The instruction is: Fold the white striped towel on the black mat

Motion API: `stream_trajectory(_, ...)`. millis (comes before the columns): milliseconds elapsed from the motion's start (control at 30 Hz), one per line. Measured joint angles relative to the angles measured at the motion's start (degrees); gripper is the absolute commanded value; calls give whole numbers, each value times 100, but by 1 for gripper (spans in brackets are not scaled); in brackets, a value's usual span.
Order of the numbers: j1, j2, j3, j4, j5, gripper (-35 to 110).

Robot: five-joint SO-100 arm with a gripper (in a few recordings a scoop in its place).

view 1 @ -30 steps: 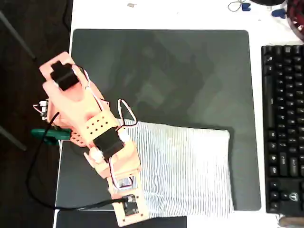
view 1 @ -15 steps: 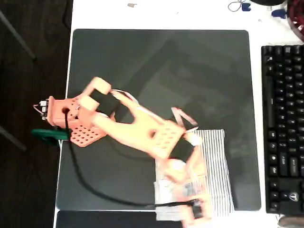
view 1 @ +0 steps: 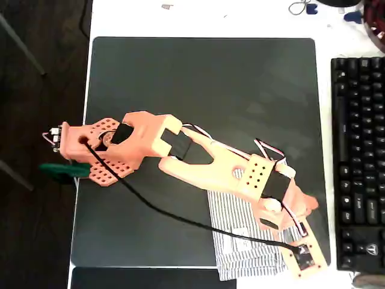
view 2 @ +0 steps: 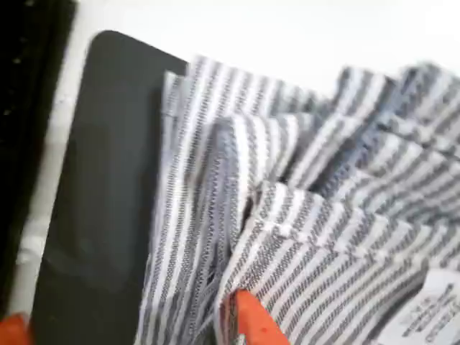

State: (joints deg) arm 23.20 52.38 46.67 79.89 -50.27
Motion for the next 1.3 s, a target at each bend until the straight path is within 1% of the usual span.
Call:
stream_trajectory(100,0,114,0,149,-826,38)
stream_trajectory(200,0,721,334,316,-1872,38)
stream_trajectory(333,0,1863,1371,439,-3674,39)
stream_trajectory(433,-272,2479,2118,536,-4808,41)
stream_trajectory(533,-624,2821,2760,606,-5625,45)
stream_trajectory(633,-817,2813,3190,439,-5941,46)
stream_trajectory(733,-940,2514,3252,272,-6152,42)
stream_trajectory(833,-958,2083,3428,-246,-6293,31)
stream_trajectory(1000,-879,1705,3832,-1125,-6407,21)
stream_trajectory(1233,-1028,1793,4342,-1775,-6363,0)
stream_trajectory(1300,-1143,1784,4368,-1854,-6214,0)
